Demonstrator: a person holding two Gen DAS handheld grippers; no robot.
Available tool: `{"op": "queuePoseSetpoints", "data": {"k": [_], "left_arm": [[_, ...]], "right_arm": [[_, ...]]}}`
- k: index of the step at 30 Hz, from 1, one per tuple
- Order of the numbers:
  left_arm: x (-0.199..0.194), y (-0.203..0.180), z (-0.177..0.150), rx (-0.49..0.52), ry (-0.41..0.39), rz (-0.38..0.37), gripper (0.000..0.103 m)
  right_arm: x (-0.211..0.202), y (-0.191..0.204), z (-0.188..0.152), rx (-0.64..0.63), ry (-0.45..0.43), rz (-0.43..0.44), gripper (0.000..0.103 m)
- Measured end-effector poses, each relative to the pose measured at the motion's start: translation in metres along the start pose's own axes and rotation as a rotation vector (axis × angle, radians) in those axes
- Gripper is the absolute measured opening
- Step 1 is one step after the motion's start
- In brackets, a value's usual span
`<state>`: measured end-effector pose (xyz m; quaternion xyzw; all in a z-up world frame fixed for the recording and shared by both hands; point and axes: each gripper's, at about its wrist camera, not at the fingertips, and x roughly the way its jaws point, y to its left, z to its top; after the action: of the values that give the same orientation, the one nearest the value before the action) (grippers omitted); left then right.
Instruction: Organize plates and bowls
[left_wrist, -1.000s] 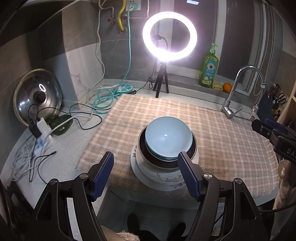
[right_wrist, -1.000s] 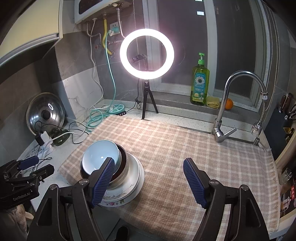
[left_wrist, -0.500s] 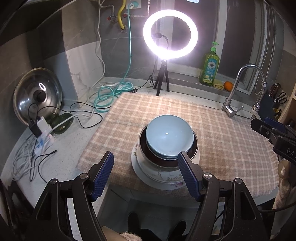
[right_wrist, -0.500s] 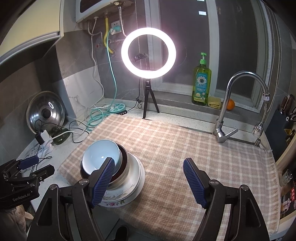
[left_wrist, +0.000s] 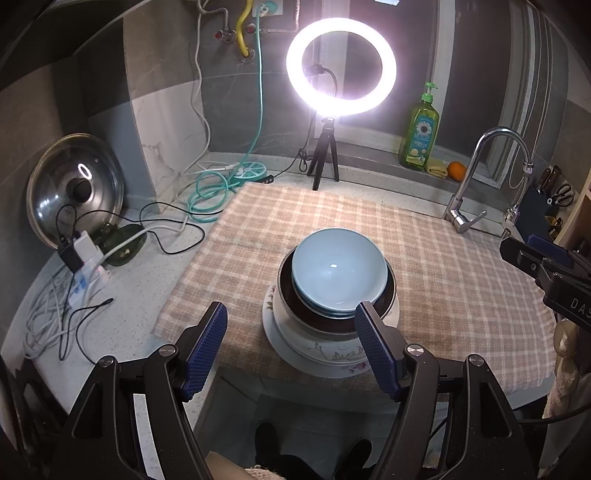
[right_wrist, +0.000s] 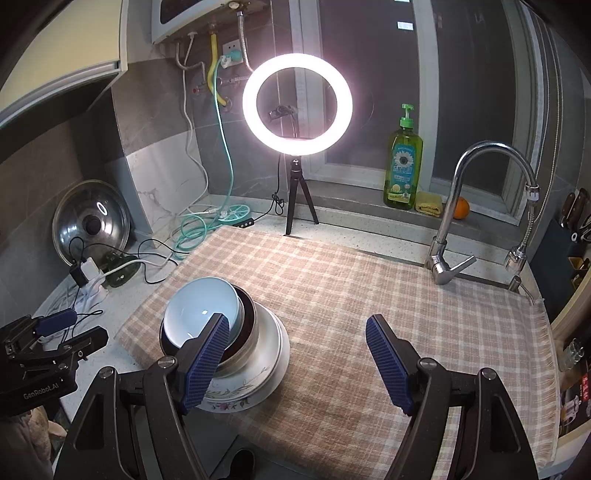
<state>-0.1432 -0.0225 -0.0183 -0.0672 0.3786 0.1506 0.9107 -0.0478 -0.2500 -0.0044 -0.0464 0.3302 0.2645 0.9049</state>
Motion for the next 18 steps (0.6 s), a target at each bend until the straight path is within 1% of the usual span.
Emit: {"op": "queuePoseSetpoints", "data": {"k": [18], "left_arm": [[0.0021,-0.0009,0.0006,0.004,-0.001,0.004,0.071]], "right_arm": [[0.004,-0.0043,-0.0017,0.004,0.009,0.002,0.073]]}}
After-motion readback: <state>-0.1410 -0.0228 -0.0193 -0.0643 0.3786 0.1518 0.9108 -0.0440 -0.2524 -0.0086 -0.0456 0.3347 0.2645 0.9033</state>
